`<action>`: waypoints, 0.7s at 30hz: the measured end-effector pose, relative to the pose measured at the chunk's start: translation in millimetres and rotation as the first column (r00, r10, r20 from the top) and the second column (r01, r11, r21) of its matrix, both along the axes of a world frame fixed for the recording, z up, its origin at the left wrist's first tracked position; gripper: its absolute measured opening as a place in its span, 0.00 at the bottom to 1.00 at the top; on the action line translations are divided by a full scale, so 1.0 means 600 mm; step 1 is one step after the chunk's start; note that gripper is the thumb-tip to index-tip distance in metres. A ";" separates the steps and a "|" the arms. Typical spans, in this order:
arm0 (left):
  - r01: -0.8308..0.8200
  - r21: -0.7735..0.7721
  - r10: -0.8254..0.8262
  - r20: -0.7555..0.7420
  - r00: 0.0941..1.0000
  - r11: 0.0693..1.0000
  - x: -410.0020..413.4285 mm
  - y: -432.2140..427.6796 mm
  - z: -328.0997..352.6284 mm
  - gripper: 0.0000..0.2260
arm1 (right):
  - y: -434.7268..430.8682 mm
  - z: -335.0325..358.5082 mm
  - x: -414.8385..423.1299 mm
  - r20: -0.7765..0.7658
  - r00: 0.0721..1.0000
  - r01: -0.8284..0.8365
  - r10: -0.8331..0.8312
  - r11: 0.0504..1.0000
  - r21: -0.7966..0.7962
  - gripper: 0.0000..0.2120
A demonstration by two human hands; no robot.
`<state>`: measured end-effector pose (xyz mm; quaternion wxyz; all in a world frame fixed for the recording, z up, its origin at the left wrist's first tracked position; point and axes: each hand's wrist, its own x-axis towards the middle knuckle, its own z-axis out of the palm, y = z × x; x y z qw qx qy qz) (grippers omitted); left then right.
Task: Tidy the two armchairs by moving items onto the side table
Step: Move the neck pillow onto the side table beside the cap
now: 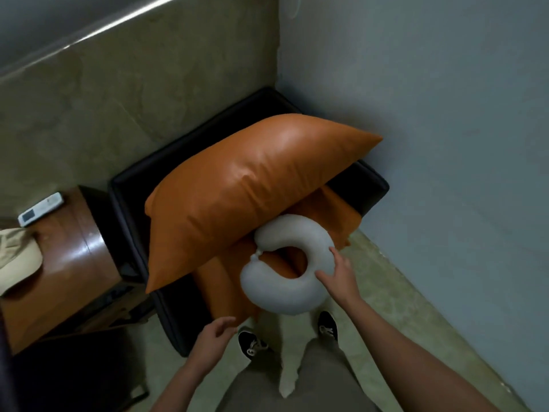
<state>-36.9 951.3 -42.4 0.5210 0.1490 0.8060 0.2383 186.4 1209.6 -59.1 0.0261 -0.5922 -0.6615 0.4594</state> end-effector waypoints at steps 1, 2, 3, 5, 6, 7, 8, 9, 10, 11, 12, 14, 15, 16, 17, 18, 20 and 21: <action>-0.004 -0.011 0.004 -0.009 1.000 1.000 0.014 0.004 0.002 0.09 | 0.015 -0.009 -0.002 0.007 1.000 -0.001 0.001 1.000 -0.013 0.40; -0.024 -0.023 0.024 -0.016 1.000 0.999 0.030 0.006 0.003 0.08 | 0.028 -0.019 -0.004 0.015 1.000 0.001 -0.001 0.999 -0.032 0.42; -0.061 -0.028 0.061 -0.020 0.998 0.998 0.049 0.006 0.006 0.08 | 0.040 -0.030 -0.006 0.023 1.000 0.008 -0.007 0.998 -0.057 0.44; -0.139 -0.030 0.138 -0.028 0.990 0.990 0.088 0.003 0.012 0.08 | 0.062 -0.051 -0.010 0.039 0.999 0.024 -0.019 0.992 -0.120 0.47; -0.165 -0.038 0.164 -0.024 0.986 0.986 0.107 0.001 0.015 0.08 | 0.072 -0.062 -0.014 0.035 0.999 0.019 -0.014 0.987 -0.158 0.49; -0.186 -0.047 0.185 -0.012 0.983 0.982 0.126 0.000 0.018 0.08 | 0.081 -0.072 -0.019 0.023 1.000 0.006 -0.001 0.979 -0.203 0.51; -0.207 -0.054 0.207 0.002 0.978 0.977 0.143 -0.002 0.022 0.08 | 0.088 -0.082 -0.026 0.019 1.000 -0.013 0.018 0.969 -0.246 0.52; -0.227 -0.057 0.228 0.010 0.974 0.972 0.159 -0.003 0.024 0.08 | 0.092 -0.092 -0.034 0.032 0.999 -0.026 0.036 0.960 -0.279 0.54; -0.239 -0.061 0.240 0.009 0.971 0.969 0.173 -0.005 0.024 0.08 | 0.095 -0.100 -0.042 0.055 0.997 -0.027 0.046 0.954 -0.299 0.56; -0.253 -0.062 0.253 0.000 0.967 0.966 0.185 -0.005 0.024 0.08 | 0.097 -0.108 -0.050 0.074 0.996 -0.022 0.047 0.951 -0.308 0.57; -0.269 -0.060 0.269 -0.012 0.963 0.961 0.194 -0.005 0.022 0.08 | 0.100 -0.116 -0.057 0.089 0.995 -0.012 0.042 0.950 -0.311 0.58; -0.313 -0.055 0.312 -0.032 0.950 0.948 0.206 -0.003 0.018 0.08 | 0.105 -0.131 -0.064 0.122 0.992 0.017 0.021 0.952 -0.305 0.59; -0.334 -0.059 0.332 -0.040 0.942 0.941 0.209 -0.002 0.016 0.08 | 0.107 -0.139 -0.066 0.136 0.991 0.026 0.015 0.954 -0.298 0.59; -0.350 -0.067 0.347 -0.047 0.937 0.934 0.212 0.000 0.014 0.09 | 0.110 -0.146 -0.065 0.146 0.989 0.030 0.013 0.957 -0.290 0.58; -0.362 -0.076 0.359 -0.052 0.932 0.929 0.215 0.001 0.013 0.09 | 0.112 -0.153 -0.065 0.150 0.989 0.031 0.011 0.960 -0.278 0.58; -0.373 -0.082 0.370 -0.056 0.927 0.924 0.217 0.003 0.011 0.10 | 0.114 -0.159 -0.064 0.151 0.989 0.030 0.010 0.965 -0.262 0.57; -0.391 -0.086 0.387 -0.065 0.920 0.916 0.221 0.007 0.007 0.10 | 0.115 -0.165 -0.059 0.148 0.989 0.020 0.015 0.972 -0.233 0.56; -0.394 -0.085 0.389 -0.068 0.919 0.915 0.222 0.011 0.004 0.10 | 0.115 -0.165 -0.055 0.149 0.988 0.009 0.025 0.975 -0.222 0.55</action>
